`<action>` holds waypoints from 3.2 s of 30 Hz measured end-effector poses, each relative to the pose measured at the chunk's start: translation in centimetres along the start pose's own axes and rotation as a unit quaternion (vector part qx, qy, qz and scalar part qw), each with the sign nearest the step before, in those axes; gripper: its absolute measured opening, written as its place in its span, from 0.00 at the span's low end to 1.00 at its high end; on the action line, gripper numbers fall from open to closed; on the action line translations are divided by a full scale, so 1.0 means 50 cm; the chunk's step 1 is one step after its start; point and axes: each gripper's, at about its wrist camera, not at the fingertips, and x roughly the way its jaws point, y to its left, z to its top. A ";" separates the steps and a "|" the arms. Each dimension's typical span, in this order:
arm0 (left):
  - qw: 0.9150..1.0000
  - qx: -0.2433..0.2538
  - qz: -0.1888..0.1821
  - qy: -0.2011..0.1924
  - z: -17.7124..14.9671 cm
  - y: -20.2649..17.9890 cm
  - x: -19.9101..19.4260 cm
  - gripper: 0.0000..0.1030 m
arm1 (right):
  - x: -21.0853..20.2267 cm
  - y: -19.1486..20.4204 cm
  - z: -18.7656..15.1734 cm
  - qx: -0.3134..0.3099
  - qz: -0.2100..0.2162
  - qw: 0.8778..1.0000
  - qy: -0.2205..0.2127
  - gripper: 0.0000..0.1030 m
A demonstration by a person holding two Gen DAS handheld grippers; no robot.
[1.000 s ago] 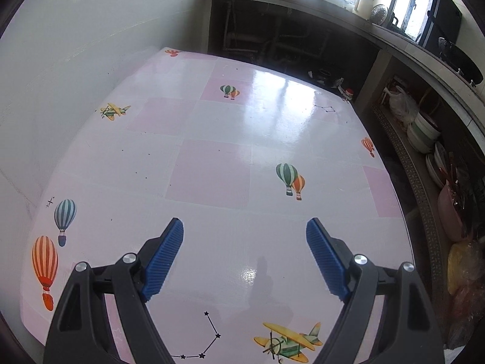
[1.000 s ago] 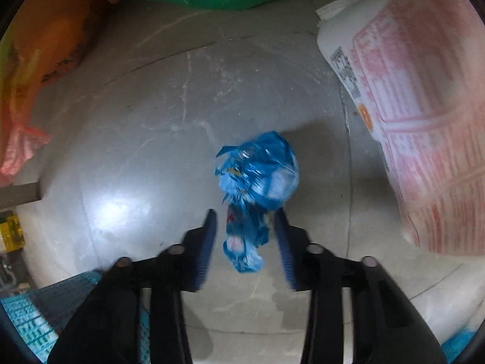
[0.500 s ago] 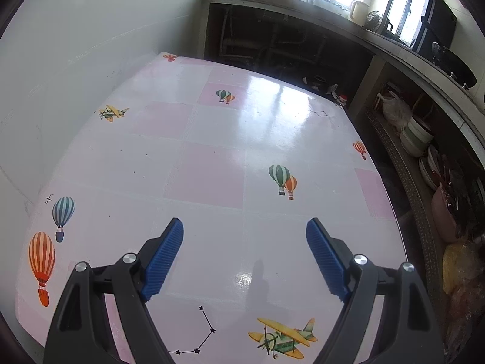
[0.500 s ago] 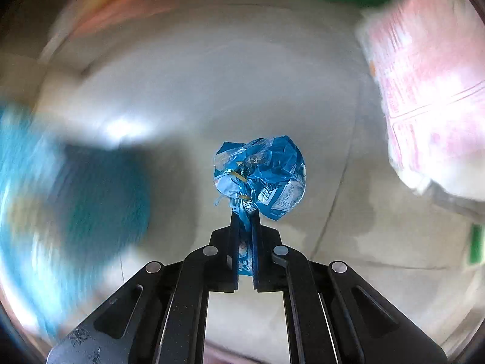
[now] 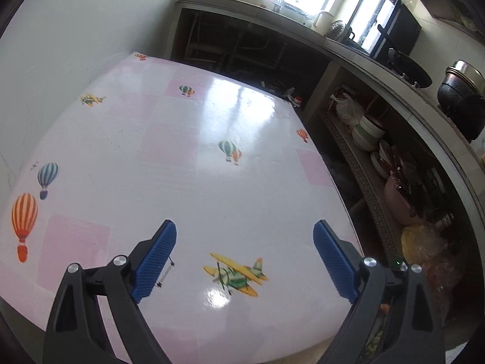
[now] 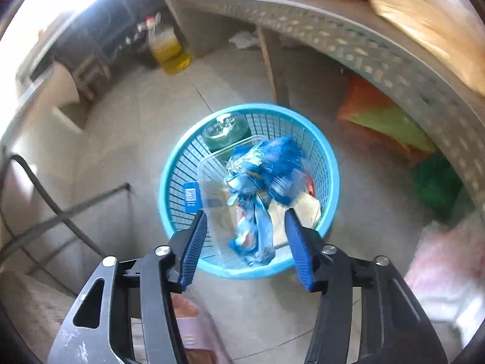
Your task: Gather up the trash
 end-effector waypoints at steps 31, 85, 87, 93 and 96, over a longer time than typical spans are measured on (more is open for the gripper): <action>0.979 0.065 0.188 0.034 -0.227 -0.069 -0.127 0.94 | -0.551 0.382 -0.293 -0.197 0.039 0.967 -0.159 0.93; 0.966 0.077 0.241 0.047 -0.234 -0.065 -0.129 0.94 | -0.551 0.341 -0.271 -0.170 0.000 0.974 -0.152 0.93; 0.966 0.077 0.241 0.047 -0.234 -0.066 -0.129 0.94 | -0.551 0.340 -0.271 -0.169 0.000 0.974 -0.152 0.93; 0.966 0.077 0.242 0.048 -0.234 -0.067 -0.128 0.95 | -0.551 0.341 -0.272 -0.170 0.000 0.974 -0.153 0.93; 0.966 0.077 0.241 0.049 -0.234 -0.067 -0.127 0.94 | -0.551 0.342 -0.272 -0.169 0.000 0.974 -0.153 0.93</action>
